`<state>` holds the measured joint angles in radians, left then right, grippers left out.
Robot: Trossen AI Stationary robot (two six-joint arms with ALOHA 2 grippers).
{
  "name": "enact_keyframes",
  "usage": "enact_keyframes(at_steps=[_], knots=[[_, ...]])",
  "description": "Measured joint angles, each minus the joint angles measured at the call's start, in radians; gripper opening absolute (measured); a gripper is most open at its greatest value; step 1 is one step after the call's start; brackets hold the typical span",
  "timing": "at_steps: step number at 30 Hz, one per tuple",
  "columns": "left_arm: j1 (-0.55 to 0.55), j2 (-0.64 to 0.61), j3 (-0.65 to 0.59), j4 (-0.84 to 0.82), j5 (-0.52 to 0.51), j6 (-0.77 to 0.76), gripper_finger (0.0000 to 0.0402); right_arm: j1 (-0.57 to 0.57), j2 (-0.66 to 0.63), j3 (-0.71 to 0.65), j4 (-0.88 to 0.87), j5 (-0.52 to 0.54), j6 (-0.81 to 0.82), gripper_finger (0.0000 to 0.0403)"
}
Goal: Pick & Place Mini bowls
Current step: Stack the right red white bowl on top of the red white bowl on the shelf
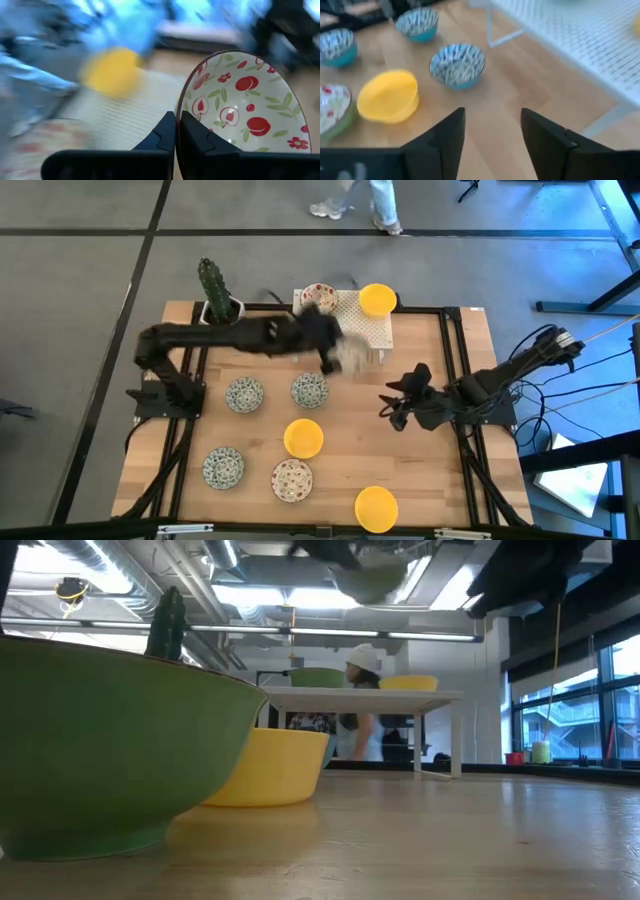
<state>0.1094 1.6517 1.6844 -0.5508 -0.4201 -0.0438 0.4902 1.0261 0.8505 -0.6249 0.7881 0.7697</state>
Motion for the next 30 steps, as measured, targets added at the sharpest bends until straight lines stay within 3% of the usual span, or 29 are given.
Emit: enact_keyframes(at_steps=[3,6,13,17,30], knots=[[0.116,-0.083,0.001,0.002,-0.069,-0.059,0.0004,0.008,-0.009,-0.002,0.007,0.037,0.0,0.0202],[0.245,-0.107,-0.032,-0.009,-0.049,-0.156,0.0004,0.008,0.003,-0.005,0.007,0.041,0.003,0.0204],[0.455,-0.031,-0.126,0.024,0.227,-0.337,0.0005,0.011,0.062,-0.006,0.011,0.056,0.007,0.0204],[0.501,0.009,-0.126,0.042,0.289,-0.363,0.0008,0.011,0.074,-0.006,0.005,0.048,0.007,0.0204],[0.531,0.069,-0.126,0.011,0.281,-0.365,0.0011,0.011,0.076,-0.007,-0.016,0.022,0.01,0.0204]])
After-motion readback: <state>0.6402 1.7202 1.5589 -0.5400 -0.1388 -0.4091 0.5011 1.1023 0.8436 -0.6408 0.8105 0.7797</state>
